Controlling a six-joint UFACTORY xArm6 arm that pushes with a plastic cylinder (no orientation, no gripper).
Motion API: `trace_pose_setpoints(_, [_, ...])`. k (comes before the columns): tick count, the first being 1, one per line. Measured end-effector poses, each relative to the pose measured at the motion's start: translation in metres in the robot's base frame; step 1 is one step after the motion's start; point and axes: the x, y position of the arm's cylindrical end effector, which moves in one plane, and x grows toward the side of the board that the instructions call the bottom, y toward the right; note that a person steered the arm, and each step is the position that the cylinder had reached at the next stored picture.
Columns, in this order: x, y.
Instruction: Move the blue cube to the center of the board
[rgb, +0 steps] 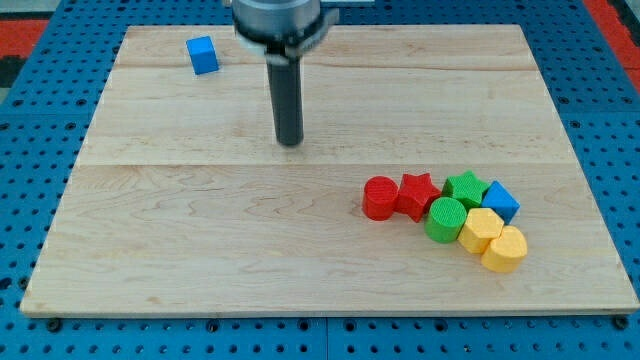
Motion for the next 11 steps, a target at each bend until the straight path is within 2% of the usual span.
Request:
trace_pose_setpoints(1, [-0.115, -0.001])
trace_pose_setpoints(2, [-0.177, -0.068])
trace_pose_setpoints(3, [-0.138, -0.134])
trace_pose_setpoints(4, [-0.074, -0.141])
trace_pose_setpoints(5, [-0.077, -0.162])
trace_pose_setpoints(6, [-0.012, -0.117])
trace_pose_setpoints(7, [-0.006, -0.030])
trace_pose_setpoints(8, [-0.052, -0.048])
trace_pose_setpoints(9, [-0.059, -0.001])
trace_pose_setpoints(10, [-0.034, 0.072])
trace_pose_setpoints(11, [-0.011, 0.107])
